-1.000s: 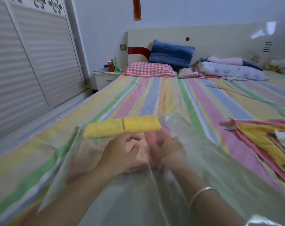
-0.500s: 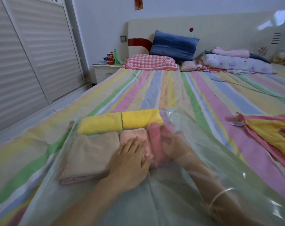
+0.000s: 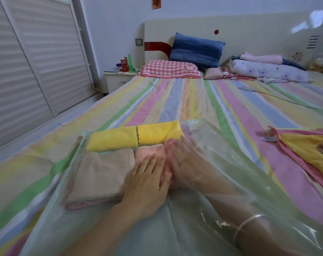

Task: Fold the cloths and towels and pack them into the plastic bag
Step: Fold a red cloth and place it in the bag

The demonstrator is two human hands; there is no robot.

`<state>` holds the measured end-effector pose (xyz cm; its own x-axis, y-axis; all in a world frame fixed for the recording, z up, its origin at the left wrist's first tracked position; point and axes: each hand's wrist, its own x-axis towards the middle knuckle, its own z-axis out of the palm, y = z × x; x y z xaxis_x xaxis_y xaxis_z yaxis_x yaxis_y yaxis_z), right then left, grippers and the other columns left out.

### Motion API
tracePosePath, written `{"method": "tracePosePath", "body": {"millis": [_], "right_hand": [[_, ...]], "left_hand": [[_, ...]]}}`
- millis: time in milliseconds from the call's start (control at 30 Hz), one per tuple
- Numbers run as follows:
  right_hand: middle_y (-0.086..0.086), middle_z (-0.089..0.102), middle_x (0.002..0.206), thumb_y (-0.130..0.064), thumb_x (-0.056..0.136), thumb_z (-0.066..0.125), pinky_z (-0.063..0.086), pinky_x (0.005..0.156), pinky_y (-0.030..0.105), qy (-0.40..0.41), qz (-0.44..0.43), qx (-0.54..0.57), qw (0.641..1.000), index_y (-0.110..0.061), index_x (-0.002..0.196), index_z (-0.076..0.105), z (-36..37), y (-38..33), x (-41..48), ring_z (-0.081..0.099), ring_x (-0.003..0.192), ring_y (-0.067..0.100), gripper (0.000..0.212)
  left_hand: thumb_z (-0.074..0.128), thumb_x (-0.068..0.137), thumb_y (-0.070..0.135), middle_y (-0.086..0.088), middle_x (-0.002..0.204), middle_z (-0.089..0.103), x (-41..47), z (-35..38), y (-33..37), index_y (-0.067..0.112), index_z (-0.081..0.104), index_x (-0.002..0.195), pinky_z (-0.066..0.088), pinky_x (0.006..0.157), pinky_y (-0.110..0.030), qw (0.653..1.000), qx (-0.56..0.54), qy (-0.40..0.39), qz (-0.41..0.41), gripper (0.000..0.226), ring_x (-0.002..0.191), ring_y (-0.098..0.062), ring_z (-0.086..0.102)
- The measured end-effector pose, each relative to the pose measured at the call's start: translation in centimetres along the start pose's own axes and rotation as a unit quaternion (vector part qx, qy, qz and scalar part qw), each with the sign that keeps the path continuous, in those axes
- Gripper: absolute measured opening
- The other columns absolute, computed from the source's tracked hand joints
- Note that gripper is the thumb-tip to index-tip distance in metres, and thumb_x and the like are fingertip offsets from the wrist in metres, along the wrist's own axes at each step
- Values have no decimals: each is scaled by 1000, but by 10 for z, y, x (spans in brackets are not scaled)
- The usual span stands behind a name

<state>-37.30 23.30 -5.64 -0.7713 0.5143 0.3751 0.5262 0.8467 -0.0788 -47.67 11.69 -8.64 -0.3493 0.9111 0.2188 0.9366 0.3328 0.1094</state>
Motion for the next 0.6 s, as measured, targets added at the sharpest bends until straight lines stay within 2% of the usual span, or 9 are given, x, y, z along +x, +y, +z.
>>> {"method": "tracePosePath", "body": {"millis": [33, 100, 200, 300, 333, 400, 467, 533, 600], "right_hand": [[16, 55, 135, -43, 90, 14, 28, 109, 44, -43, -3, -7, 999, -7, 132, 54, 7, 2, 2, 49, 128, 34, 68], [22, 60, 127, -38, 95, 17, 23, 109, 47, -106, -17, -47, 993, 2, 127, 55, 18, 5, 3, 52, 121, 40, 64], [23, 63, 122, -40, 103, 10, 37, 104, 52, -91, -56, -79, 991, 5, 118, 64, 40, 11, 3, 57, 114, 45, 72], [17, 65, 122, -42, 99, 12, 46, 99, 50, -96, -35, -54, 993, -3, 118, 67, 44, 15, 6, 57, 117, 37, 71], [19, 57, 133, -47, 97, 4, 39, 105, 47, -107, -33, -50, 992, -1, 128, 59, 40, 12, 6, 48, 127, 38, 78], [17, 17, 158, -55, 79, -16, 7, 120, 40, -97, -28, -43, 994, -8, 151, 20, 34, 11, 0, 14, 147, 33, 94], [9, -8, 161, -55, 63, -21, -17, 114, 31, -136, 13, -25, 990, -18, 153, -1, 29, 12, -21, -8, 149, 25, 100], [10, 5, 161, -55, 68, -11, -7, 119, 38, -135, 24, 4, 991, -16, 154, 10, 22, 10, -49, 3, 149, 28, 96], [15, 32, 154, -51, 83, 10, 20, 116, 52, -157, 31, 26, 987, -12, 148, 34, 18, 6, -82, 28, 143, 35, 80]], "left_hand": [[-20, 72, 56, 5, 163, 5, 0, 0, 0, 23, 8, 155, -1, 121, -33, 1000, 1, 2, -1, 94, 149, -11, -3], [-19, 73, 58, 5, 163, 3, -2, 1, 0, 23, 6, 155, -1, 121, -34, 1000, -4, -2, -3, 93, 149, -11, -5], [-17, 77, 60, 5, 163, 5, -6, 0, 2, 29, 3, 154, -1, 121, -36, 1000, -4, 5, 6, 86, 150, -13, -4], [-6, 84, 57, 5, 160, 20, -11, -1, 6, 31, 19, 152, 0, 121, -35, 998, -42, 35, 32, 77, 149, -13, 8], [0, 87, 56, 5, 159, 25, -13, -2, 8, 31, 27, 151, 1, 121, -33, 995, -77, 51, 37, 74, 148, -12, 13], [9, 90, 53, 7, 154, 35, -20, -6, 18, 29, 38, 146, 7, 120, -31, 984, -154, 80, 47, 67, 145, -8, 23], [17, 93, 48, 10, 149, 40, -31, -13, 33, 27, 45, 142, 14, 119, -29, 972, -198, 105, 65, 60, 141, -6, 30], [25, 94, 44, 9, 143, 49, -45, -24, 49, 22, 54, 136, 22, 115, -27, 959, -237, 130, 78, 55, 134, -6, 39], [29, 93, 44, 6, 135, 57, -59, -38, 68, 19, 60, 128, 32, 110, -28, 947, -284, 129, 79, 53, 128, -6, 46]]}}
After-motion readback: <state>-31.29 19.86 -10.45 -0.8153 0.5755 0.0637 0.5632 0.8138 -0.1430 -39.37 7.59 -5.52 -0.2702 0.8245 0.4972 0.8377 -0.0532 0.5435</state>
